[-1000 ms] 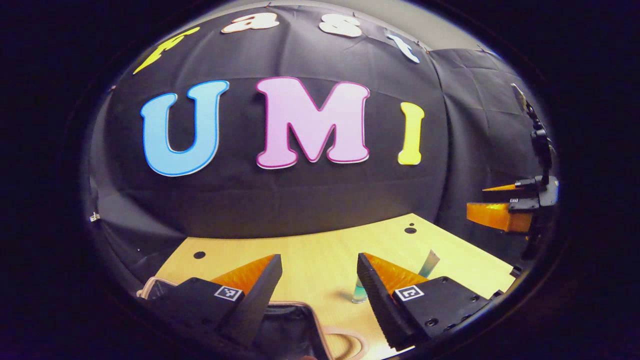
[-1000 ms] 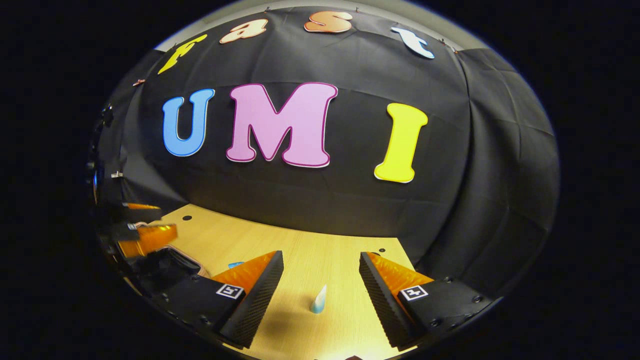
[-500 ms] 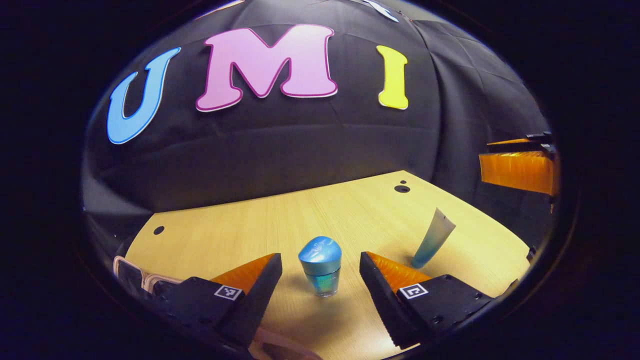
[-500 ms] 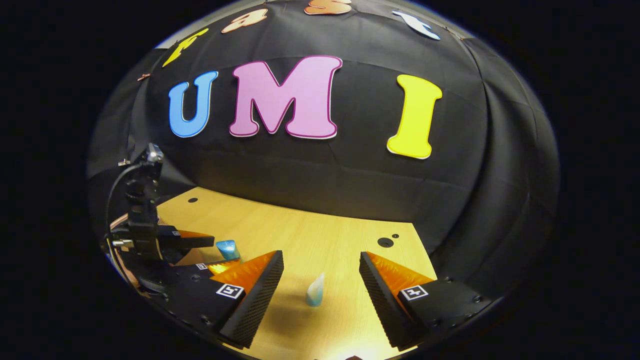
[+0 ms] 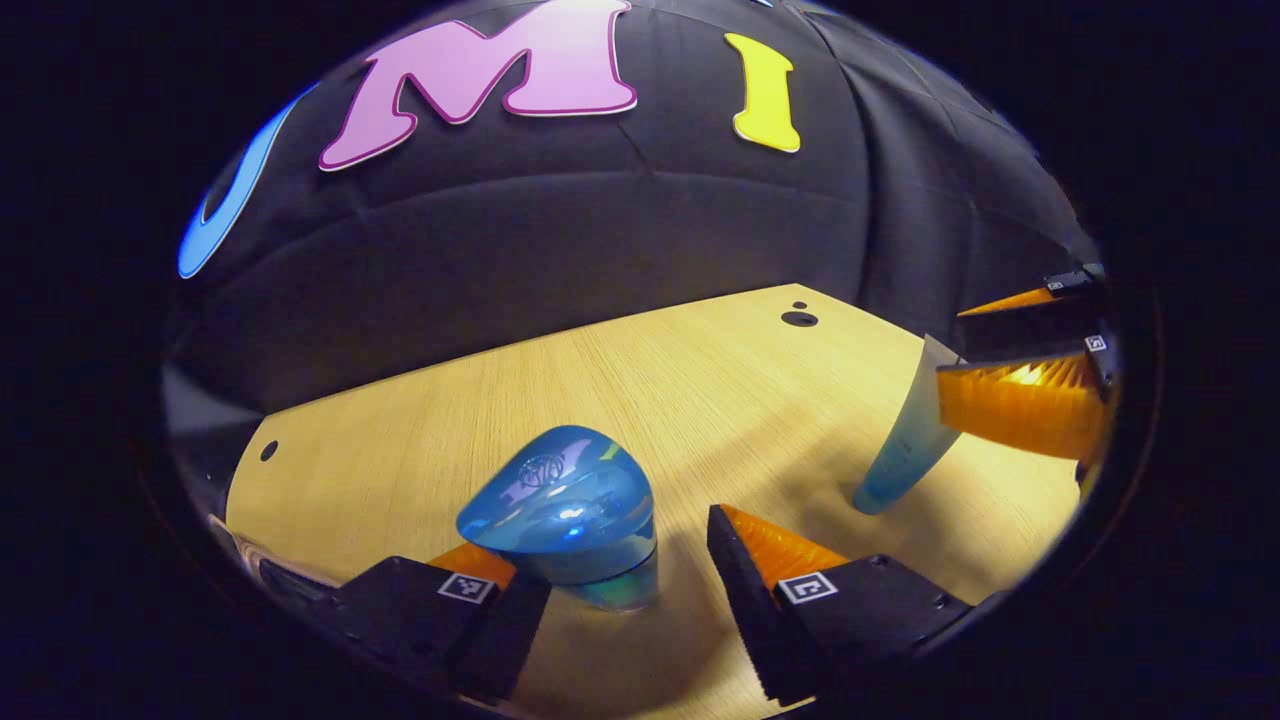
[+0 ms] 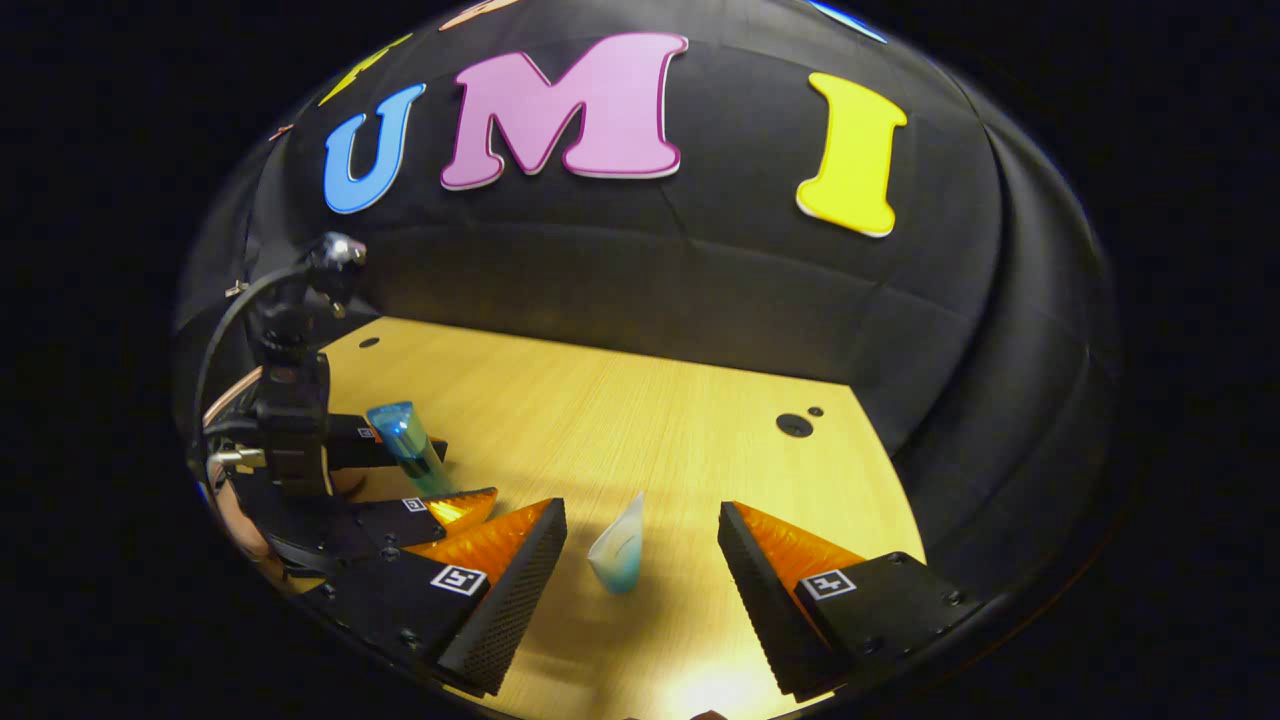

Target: First open the suitcase, pack the skin care products into it, and then close the suitcase.

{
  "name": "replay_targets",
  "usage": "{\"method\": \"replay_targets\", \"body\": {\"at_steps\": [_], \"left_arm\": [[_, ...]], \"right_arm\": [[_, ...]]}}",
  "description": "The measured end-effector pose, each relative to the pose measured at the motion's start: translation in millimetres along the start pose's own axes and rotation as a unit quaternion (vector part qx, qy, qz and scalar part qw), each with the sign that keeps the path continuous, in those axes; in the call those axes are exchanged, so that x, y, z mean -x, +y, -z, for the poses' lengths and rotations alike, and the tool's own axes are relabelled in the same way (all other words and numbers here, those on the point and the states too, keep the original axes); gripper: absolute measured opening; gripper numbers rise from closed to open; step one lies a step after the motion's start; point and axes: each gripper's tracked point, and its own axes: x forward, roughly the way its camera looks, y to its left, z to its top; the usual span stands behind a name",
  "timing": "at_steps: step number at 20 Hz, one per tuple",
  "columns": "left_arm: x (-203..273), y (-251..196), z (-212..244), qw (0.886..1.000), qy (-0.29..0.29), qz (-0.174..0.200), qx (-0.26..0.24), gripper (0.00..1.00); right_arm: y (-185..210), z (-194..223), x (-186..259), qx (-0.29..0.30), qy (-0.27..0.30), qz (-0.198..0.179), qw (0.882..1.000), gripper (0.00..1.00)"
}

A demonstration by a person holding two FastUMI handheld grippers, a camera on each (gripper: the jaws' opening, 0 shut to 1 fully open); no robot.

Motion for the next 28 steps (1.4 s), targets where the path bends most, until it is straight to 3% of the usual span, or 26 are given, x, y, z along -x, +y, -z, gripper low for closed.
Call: {"method": "replay_targets", "body": {"at_steps": [1,2,7,9,12,15,17,18,21,23,25,28], "left_arm": [[15.4,-6.7,-6.1,1.0,-0.002,0.009,0.006,0.71],[1.0,-8.2,-3.8,1.0,0.001,0.015,0.008,0.55],[-6.6,-12.8,-2.3,1.0,0.014,0.019,-0.01,0.52],[-7.9,-13.0,-2.6,1.0,0.02,0.022,-0.01,0.52],[-0.4,-12.7,0.0,0.998,0.048,0.038,0.013,0.49],[68.6,3.0,-41.2,0.998,0.012,0.061,0.014,0.47],[144.0,46.0,-53.1,0.995,0.028,0.081,0.049,0.47],[164.9,62.0,-49.1,0.994,0.041,0.085,0.056,0.47],[219.5,110.3,-9.9,0.987,0.123,0.085,0.059,0.47],[249.3,143.1,41.0,0.975,0.207,0.07,0.05,0.47],[273.3,170.7,98.0,0.948,0.313,0.042,0.042,0.51],[282.7,167.9,160.9,0.913,0.395,0.049,0.088,0.48]], "right_arm": [[1.4,13.2,-12.9,-0.004,0.02,-0.003,1.0,0.97],[2.1,19.9,-22.4,-0.006,0.03,-0.006,1.0,0.96],[5.9,68.6,-62.4,-0.029,0.103,-0.015,0.994,0.96],[2.9,71.7,-82.6,-0.055,0.099,-0.005,0.994,0.43],[-5.4,69.0,-66.0,-0.074,0.106,0.002,0.992,0.36],[4.1,19.1,-27.8,-0.074,0.046,-0.014,0.996,0.26],[18.9,-4.8,10.3,-0.079,0.021,-0.033,0.996,0.25],[35.0,-11.4,22.2,-0.082,0.013,-0.041,0.996,0.32],[76.2,-23.3,61.9,-0.075,-0.005,-0.054,0.996,0.31],[101.0,-27.0,78.3,-0.076,-0.017,-0.068,0.995,0.31],[121.6,-28.4,91.1,-0.079,-0.025,-0.076,0.994,0.31],[141.9,-32.1,105.6,-0.082,-0.032,-0.084,0.993,0.31]]}}
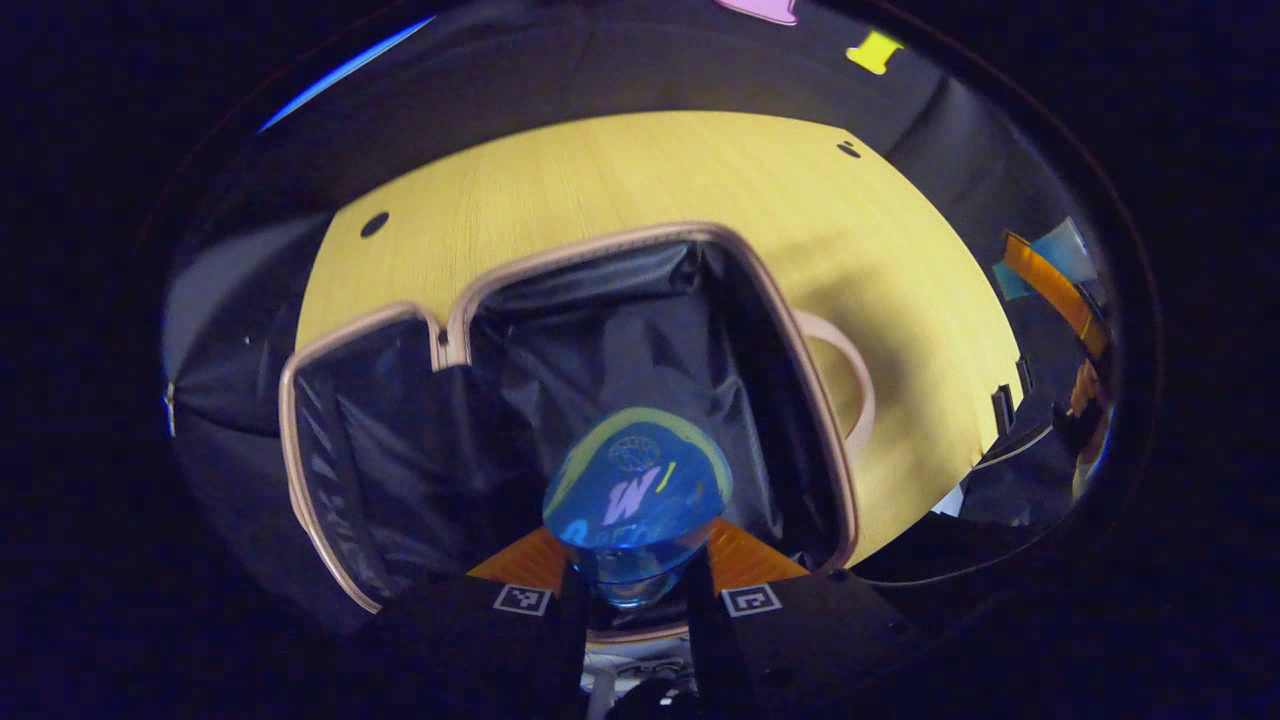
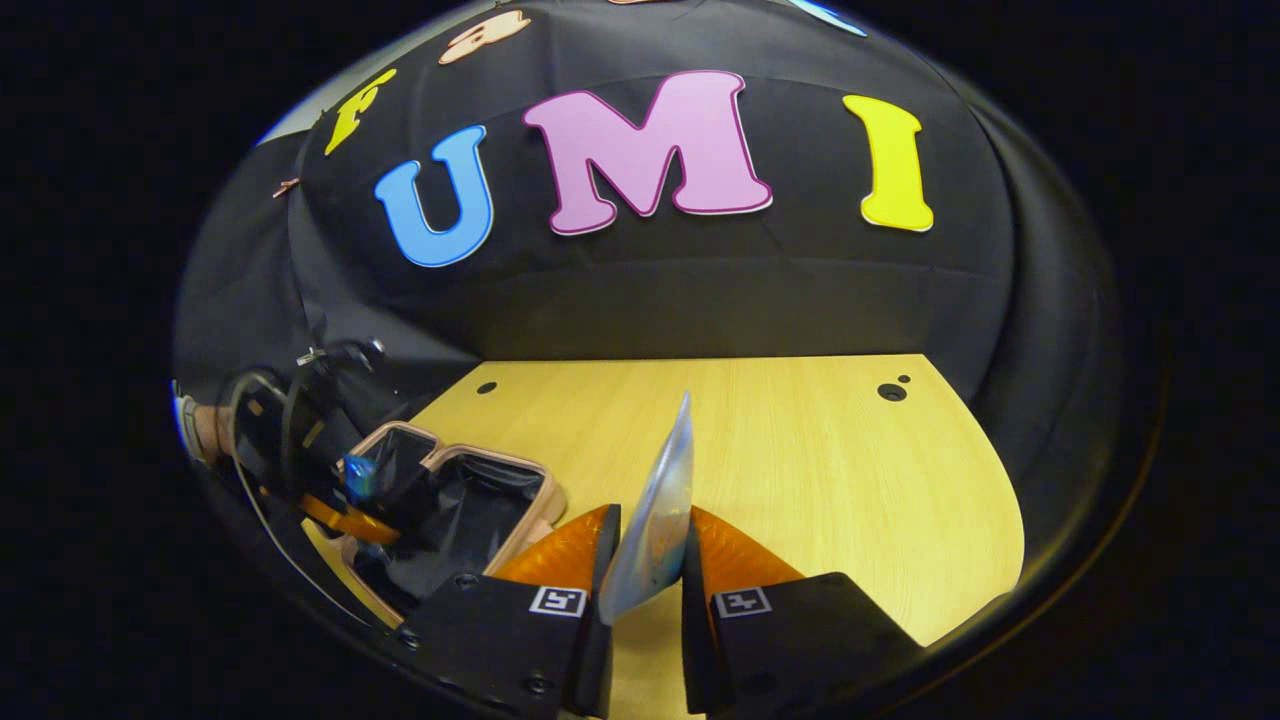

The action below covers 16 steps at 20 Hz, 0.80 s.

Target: First open the suitcase, pack the skin care products into it, and then close the suitcase.

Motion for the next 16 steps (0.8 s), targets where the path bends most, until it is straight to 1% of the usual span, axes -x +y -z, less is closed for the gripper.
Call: {"method": "replay_targets", "body": {"at_steps": [2,3,4,6,7,10,13,14,16], "left_arm": [[-22.4,0.5,17.5,0.999,0.04,0.004,0.03,0.48],[-28.4,2.8,24.4,0.998,0.051,-0.005,0.032,0.51],[-35.8,7.1,28.6,0.997,0.062,-0.018,0.03,0.47],[-46.7,6.3,32.5,0.996,0.081,-0.031,0.032,0.47],[-48.6,4.6,33.3,0.995,0.087,-0.034,0.043,0.47],[-58.0,2.1,38.2,0.992,0.096,-0.039,0.075,0.48],[-55.7,0.2,31.5,0.995,0.068,-0.031,0.06,0.51],[-50.9,-1.4,31.2,0.996,0.062,-0.031,0.059,0.65],[-36.0,-2.0,25.3,0.998,0.025,-0.03,0.056,0.73]], "right_arm": [[9.2,0.3,7.0,0.006,0.0,0.0,1.0,0.31],[11.6,0.8,10.6,0.008,0.0,0.001,1.0,0.31],[13.1,1.2,14.0,0.01,0.0,0.002,1.0,0.31],[14.9,3.6,19.3,0.013,0.002,0.008,1.0,0.31],[14.5,4.9,20.7,0.013,0.003,0.013,1.0,0.31],[21.8,9.4,23.3,0.006,0.012,0.016,1.0,0.31],[33.2,14.0,19.9,0.012,0.025,0.011,1.0,0.31],[43.2,20.4,18.7,0.015,0.036,0.004,0.999,0.31],[65.5,31.2,14.5,0.021,0.059,-0.019,0.998,0.31]]}}
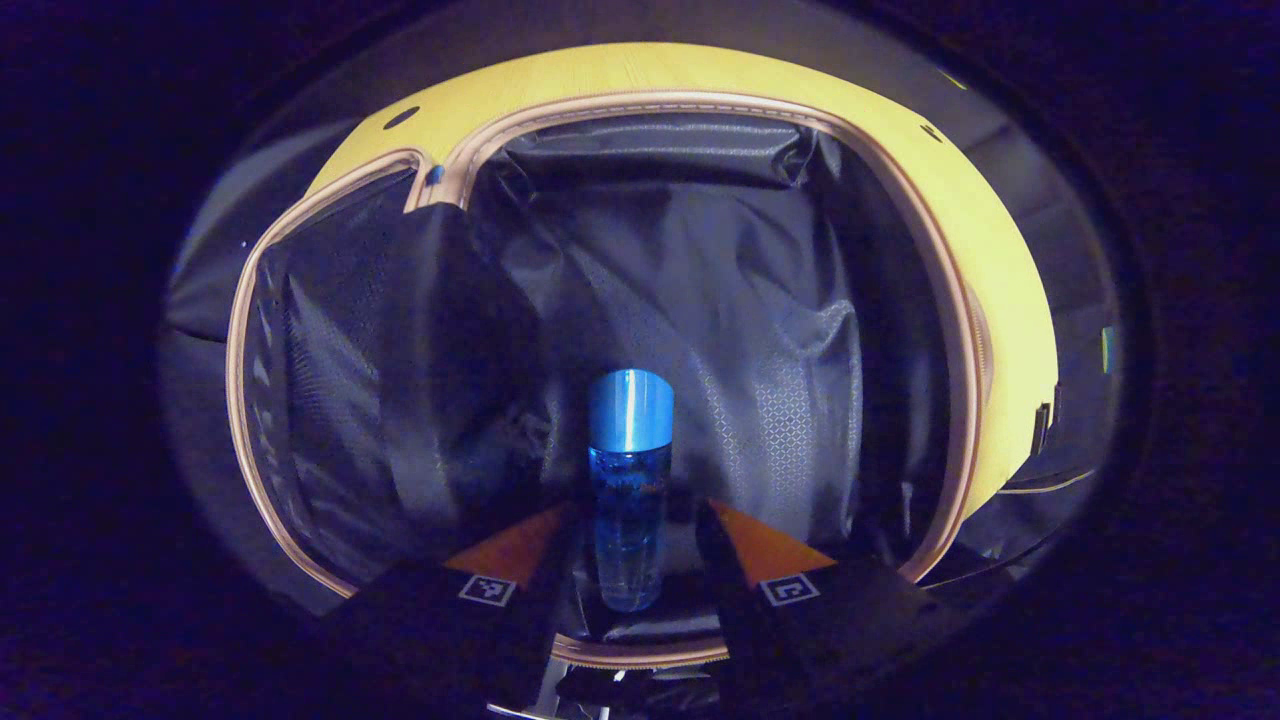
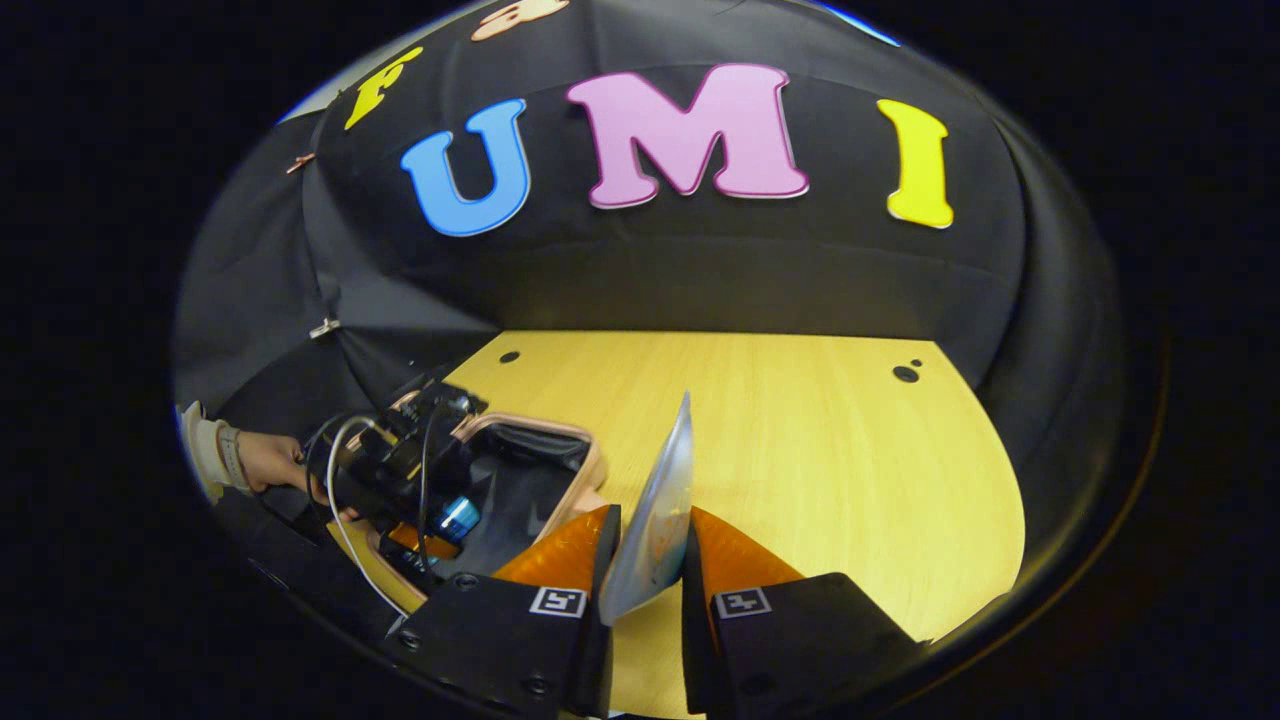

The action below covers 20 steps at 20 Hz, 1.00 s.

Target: First open the suitcase, pack the skin care products into it, and then close the suitcase.

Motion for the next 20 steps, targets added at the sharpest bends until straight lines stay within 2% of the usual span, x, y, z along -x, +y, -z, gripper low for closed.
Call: {"method": "replay_targets", "body": {"at_steps": [2,3,4,5,7,9,11,13,14,15,18,20], "left_arm": [[25.9,-2.1,-7.7,0.998,-0.055,0.021,0.002,0.81],[41.4,-3.6,-12.4,0.995,-0.088,0.038,0.007,0.83],[59.1,0.1,-14.7,0.992,-0.117,0.051,0.015,0.81],[74.7,6.9,-12.1,0.988,-0.141,0.059,0.026,0.85],[102.0,31.1,-5.0,0.981,-0.178,0.063,0.05,0.86],[117.5,65.5,8.0,0.975,-0.206,0.044,0.075,0.87],[118.7,101.8,33.2,0.969,-0.216,0.031,0.118,0.88],[111.1,118.9,57.1,0.963,-0.21,0.039,0.165,0.89],[106.5,128.6,69.5,0.96,-0.206,0.041,0.185,0.89],[104.0,138.0,82.2,0.957,-0.203,0.039,0.203,0.89],[102.1,173.4,111.8,0.951,-0.193,0.024,0.241,0.89],[102.1,193.7,118.6,0.945,-0.193,0.014,0.266,0.89]], "right_arm": [[27.0,9.6,-8.1,0.006,0.029,-0.03,0.999,0.31],[45.5,18.5,-13.0,0.008,0.049,-0.047,0.998,0.31],[65.1,26.7,-18.1,0.006,0.072,-0.066,0.995,0.31],[83.1,35.7,-23.9,0.0,0.099,-0.083,0.992,0.31],[123.5,61.4,-37.0,-0.03,0.163,-0.12,0.979,0.32],[149.6,84.0,-54.6,-0.046,0.226,-0.135,0.964,0.32],[165.0,113.6,-73.1,-0.047,0.303,-0.132,0.943,0.31],[174.7,142.7,-86.3,-0.055,0.365,-0.122,0.921,0.28],[178.7,157.1,-91.9,-0.063,0.392,-0.117,0.91,0.32],[180.4,169.5,-92.3,-0.075,0.421,-0.107,0.898,0.32],[181.2,194.8,-103.7,-0.082,0.462,-0.083,0.879,0.32],[181.8,196.5,-107.9,-0.097,0.475,-0.067,0.872,0.33]]}}
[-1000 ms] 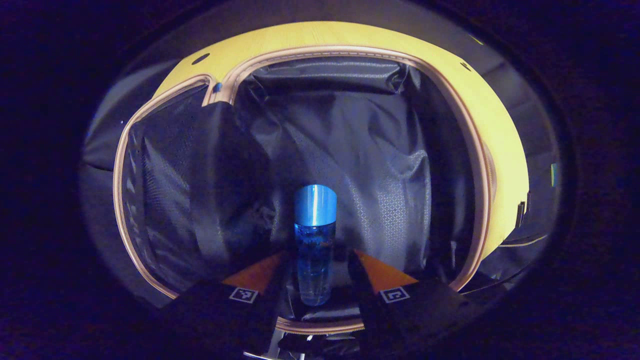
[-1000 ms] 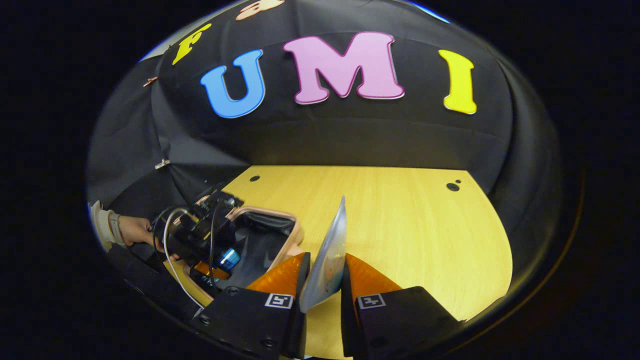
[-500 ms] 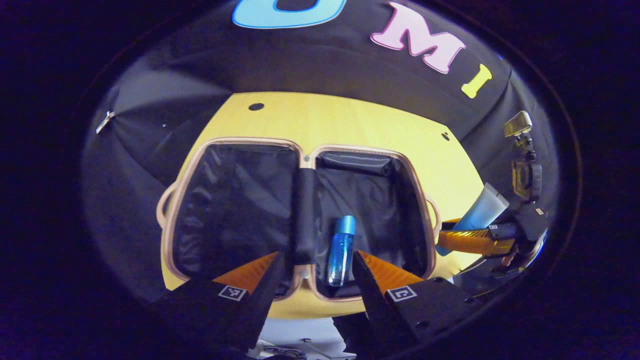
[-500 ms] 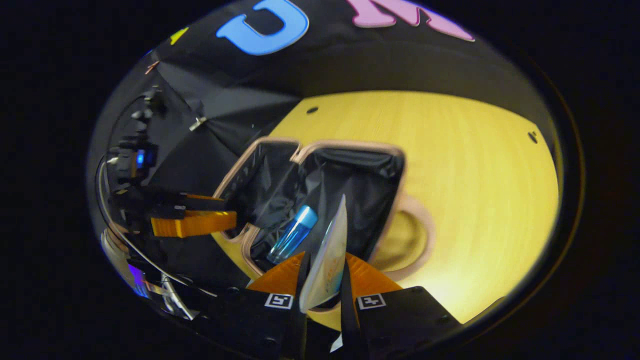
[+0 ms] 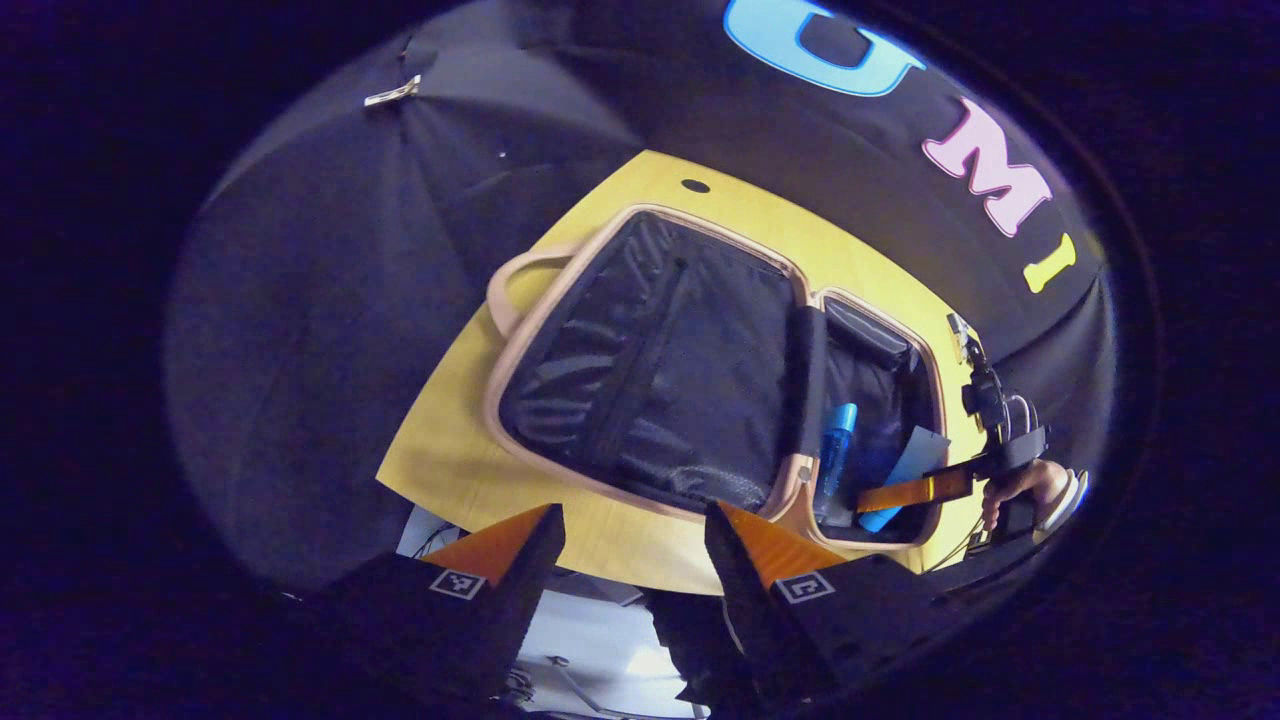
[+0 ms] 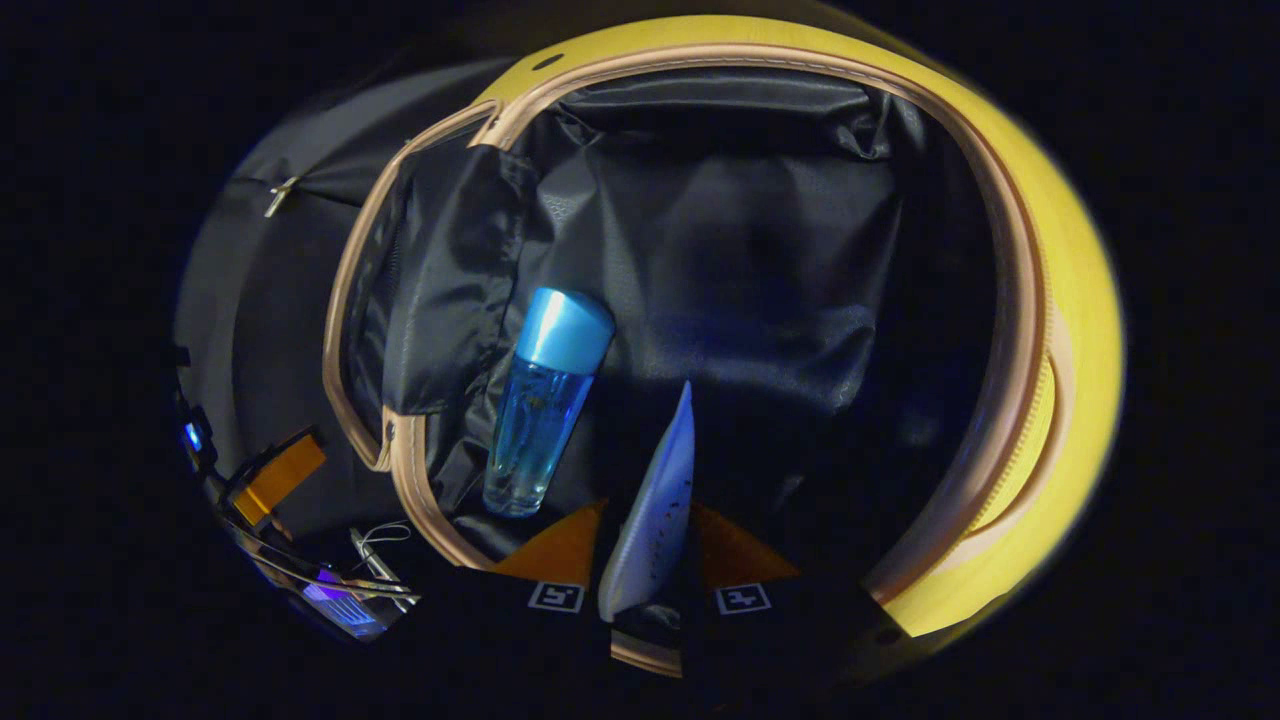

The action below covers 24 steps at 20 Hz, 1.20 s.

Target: First open the suitcase, pack the skin care products into it, and then close the suitcase.

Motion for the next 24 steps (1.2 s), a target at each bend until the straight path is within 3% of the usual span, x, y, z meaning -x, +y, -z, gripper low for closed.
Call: {"method": "replay_targets", "body": {"at_steps": [1,2,3,5,7,8,12,15,19,24], "left_arm": [[1.7,6.1,-3.5,1.0,-0.003,0.003,0.013,0.9],[2.4,8.0,-7.1,1.0,-0.006,0.01,0.024,0.89],[0.3,9.3,-11.1,0.999,-0.007,0.013,0.032,0.89],[-7.3,15.5,-17.6,0.999,-0.011,0.014,0.034,0.89],[-17.1,18.0,-25.8,1.0,-0.012,0.009,0.026,0.89],[-20.7,18.1,-32.1,1.0,-0.013,0.009,0.023,0.89],[-32.6,36.9,-65.9,1.0,-0.02,-0.007,0.016,0.89],[-51.8,72.2,-116.4,0.999,-0.03,-0.032,0.019,0.89],[-91.4,102.5,-156.3,0.998,-0.002,-0.061,0.019,0.89],[-147.8,119.2,-148.1,0.993,0.074,-0.091,0.011,0.87]], "right_arm": [[2.5,-2.9,2.0,-0.014,0.0,-0.003,1.0,0.39],[2.6,-8.3,3.0,-0.02,-0.007,0.0,1.0,0.36],[1.8,-11.7,2.6,-0.03,-0.016,-0.005,0.999,0.4],[15.5,-19.2,14.9,-0.041,-0.029,-0.015,0.999,0.66],[18.0,-21.5,22.4,-0.033,-0.042,0.007,0.999,0.92],[22.2,-24.4,32.3,-0.023,-0.056,0.005,0.998,0.98],[29.3,-36.7,81.4,0.019,-0.131,-0.012,0.991,0.98],[5.2,-41.2,124.4,0.071,-0.204,0.007,0.976,0.98],[-13.9,-43.9,152.1,0.054,-0.249,0.021,0.967,0.97],[-16.4,-45.8,164.6,0.032,-0.271,0.022,0.962,0.97]]}}
